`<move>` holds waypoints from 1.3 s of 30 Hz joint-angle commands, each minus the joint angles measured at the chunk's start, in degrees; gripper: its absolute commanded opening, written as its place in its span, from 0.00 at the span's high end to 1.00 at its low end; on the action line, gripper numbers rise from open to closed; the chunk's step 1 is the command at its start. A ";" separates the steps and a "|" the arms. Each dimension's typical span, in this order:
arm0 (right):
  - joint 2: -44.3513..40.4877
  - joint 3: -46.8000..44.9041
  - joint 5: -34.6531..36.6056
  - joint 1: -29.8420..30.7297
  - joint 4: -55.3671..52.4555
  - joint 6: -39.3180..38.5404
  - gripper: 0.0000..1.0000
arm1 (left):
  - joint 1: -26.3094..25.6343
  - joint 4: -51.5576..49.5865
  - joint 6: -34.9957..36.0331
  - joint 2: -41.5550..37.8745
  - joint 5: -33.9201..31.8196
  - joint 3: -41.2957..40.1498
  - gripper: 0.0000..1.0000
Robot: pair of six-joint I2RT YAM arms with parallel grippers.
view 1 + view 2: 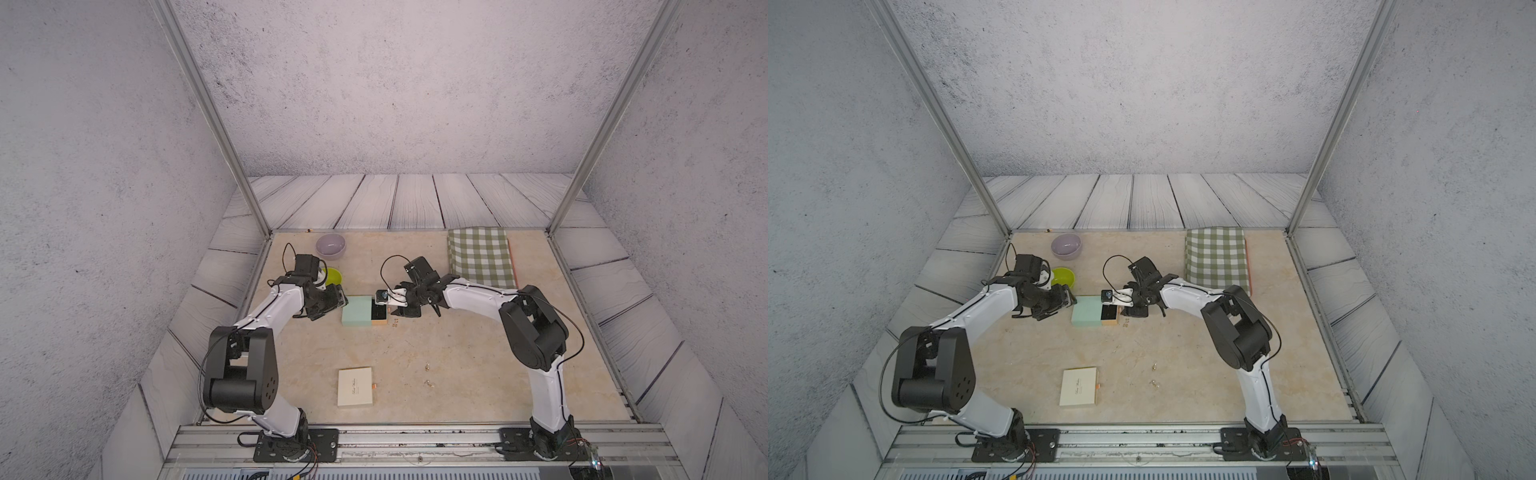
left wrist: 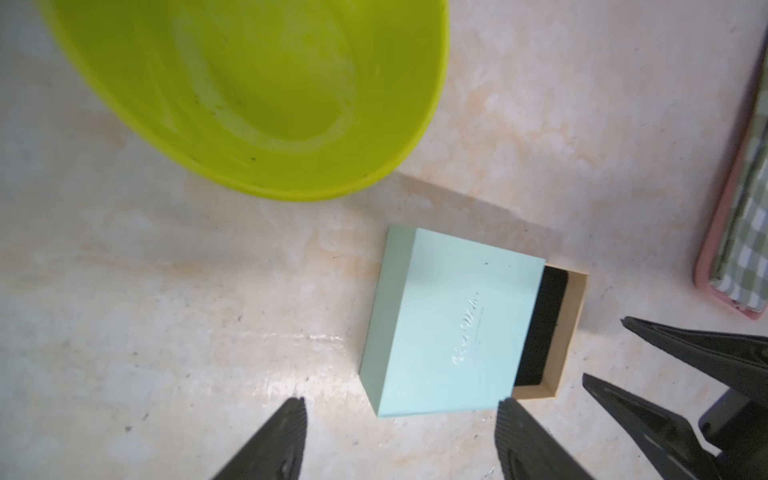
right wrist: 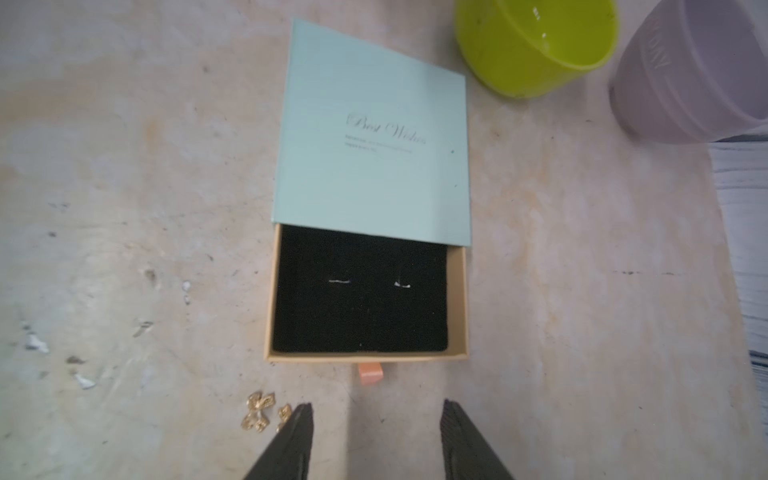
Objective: Place the earrings into the drawer-style jewelry box
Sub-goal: Adjust the jewelry box at the center of the board.
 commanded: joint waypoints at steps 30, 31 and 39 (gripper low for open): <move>20.35 27.82 -20.21 -6.52 -12.49 61.25 0.19 | -5.84 11.17 -9.56 4.74 12.05 -7.35 0.31; 20.23 27.32 -20.97 -6.41 -11.79 61.66 0.20 | -5.76 11.08 -9.43 5.51 11.93 -6.67 0.31; 19.66 25.85 -22.83 -5.17 -10.72 61.80 0.22 | -5.06 8.93 -7.27 11.56 10.65 2.17 0.31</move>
